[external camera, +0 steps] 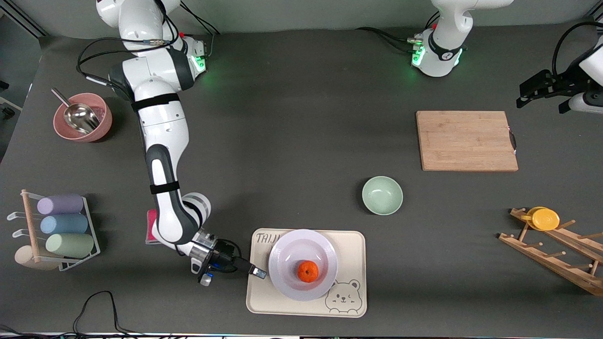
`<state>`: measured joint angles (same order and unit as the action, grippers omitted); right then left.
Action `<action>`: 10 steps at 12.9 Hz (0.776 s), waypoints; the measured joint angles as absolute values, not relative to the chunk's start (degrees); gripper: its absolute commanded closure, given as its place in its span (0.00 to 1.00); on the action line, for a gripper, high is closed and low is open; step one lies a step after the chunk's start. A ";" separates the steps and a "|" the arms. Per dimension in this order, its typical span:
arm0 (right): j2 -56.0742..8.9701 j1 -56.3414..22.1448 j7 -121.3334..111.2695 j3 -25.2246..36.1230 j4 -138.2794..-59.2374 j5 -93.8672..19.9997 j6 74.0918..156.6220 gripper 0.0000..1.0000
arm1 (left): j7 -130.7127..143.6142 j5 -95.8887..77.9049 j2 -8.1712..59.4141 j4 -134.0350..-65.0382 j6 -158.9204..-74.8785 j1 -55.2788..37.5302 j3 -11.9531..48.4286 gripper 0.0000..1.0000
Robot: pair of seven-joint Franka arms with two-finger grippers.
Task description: Place orange and plate with both arms
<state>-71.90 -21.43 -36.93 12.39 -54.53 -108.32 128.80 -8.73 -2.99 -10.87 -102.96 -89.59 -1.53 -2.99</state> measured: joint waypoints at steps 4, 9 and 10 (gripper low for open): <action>-66.62 -19.89 -29.16 13.22 -55.43 -86.87 128.85 0.00 | -8.72 -3.05 -10.87 -102.96 -89.46 -1.50 -2.96 0.00; -53.41 -19.78 -27.26 15.64 -72.78 -61.51 128.67 0.00 | -8.71 -3.10 -10.86 -102.98 -89.47 -1.50 -2.95 0.00; -49.61 -20.30 -27.26 16.59 -77.13 -56.78 128.08 0.00 | -8.71 -3.12 -10.85 -102.98 -89.48 -1.50 -2.94 0.00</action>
